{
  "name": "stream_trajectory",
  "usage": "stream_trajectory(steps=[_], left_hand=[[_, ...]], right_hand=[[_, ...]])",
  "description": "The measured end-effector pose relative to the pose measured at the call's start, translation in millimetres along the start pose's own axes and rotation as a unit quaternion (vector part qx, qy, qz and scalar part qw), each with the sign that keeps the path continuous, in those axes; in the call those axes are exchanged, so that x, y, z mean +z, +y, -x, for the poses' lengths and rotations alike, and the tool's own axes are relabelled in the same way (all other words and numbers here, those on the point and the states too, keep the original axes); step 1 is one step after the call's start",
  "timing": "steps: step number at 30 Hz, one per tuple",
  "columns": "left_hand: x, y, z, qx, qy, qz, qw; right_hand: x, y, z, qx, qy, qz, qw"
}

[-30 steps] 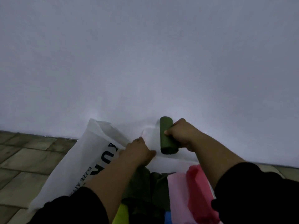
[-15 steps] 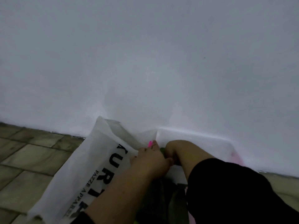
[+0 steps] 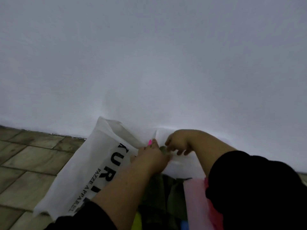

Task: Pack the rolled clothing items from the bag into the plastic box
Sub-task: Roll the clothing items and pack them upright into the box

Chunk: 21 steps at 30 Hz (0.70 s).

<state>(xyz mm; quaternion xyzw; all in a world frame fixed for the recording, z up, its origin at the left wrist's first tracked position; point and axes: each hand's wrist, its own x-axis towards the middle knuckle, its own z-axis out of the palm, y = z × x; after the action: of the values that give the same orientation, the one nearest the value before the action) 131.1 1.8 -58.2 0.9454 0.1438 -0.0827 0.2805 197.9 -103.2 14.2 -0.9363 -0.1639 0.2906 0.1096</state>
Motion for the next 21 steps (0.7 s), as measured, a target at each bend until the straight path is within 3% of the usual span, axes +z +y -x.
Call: stream_trajectory(steps=[2, 5, 8, 10, 12, 17, 21], left_hand=[[2, 0, -1, -0.001, 0.000, 0.051, 0.999], [4, -4, 7, 0.009, 0.031, 0.107, 0.994], [8, -8, 40, 0.092, 0.156, 0.122, 0.976], [19, -12, 77, 0.147, 0.191, 0.164, 0.957], [41, -21, 121, 0.179, 0.147, 0.136, 0.963], [108, -49, 195, 0.173, -0.032, -0.136, 0.975], [116, -68, 203, 0.165, -0.077, -0.173, 0.968]], right_hand=[[-17, 16, 39, -0.032, 0.074, -0.104, 0.991], [-16, 62, 106, -0.021, 0.162, -0.090, 0.983], [25, 105, 147, 0.067, 0.146, -0.071, 0.984], [62, 121, 153, 0.113, 0.119, -0.090, 0.982], [94, 122, 148, 0.117, 0.148, -0.091, 0.978], [129, 109, 138, 0.070, 0.298, -0.010, 0.952], [136, 105, 162, 0.082, 0.354, -0.157, 0.918]])
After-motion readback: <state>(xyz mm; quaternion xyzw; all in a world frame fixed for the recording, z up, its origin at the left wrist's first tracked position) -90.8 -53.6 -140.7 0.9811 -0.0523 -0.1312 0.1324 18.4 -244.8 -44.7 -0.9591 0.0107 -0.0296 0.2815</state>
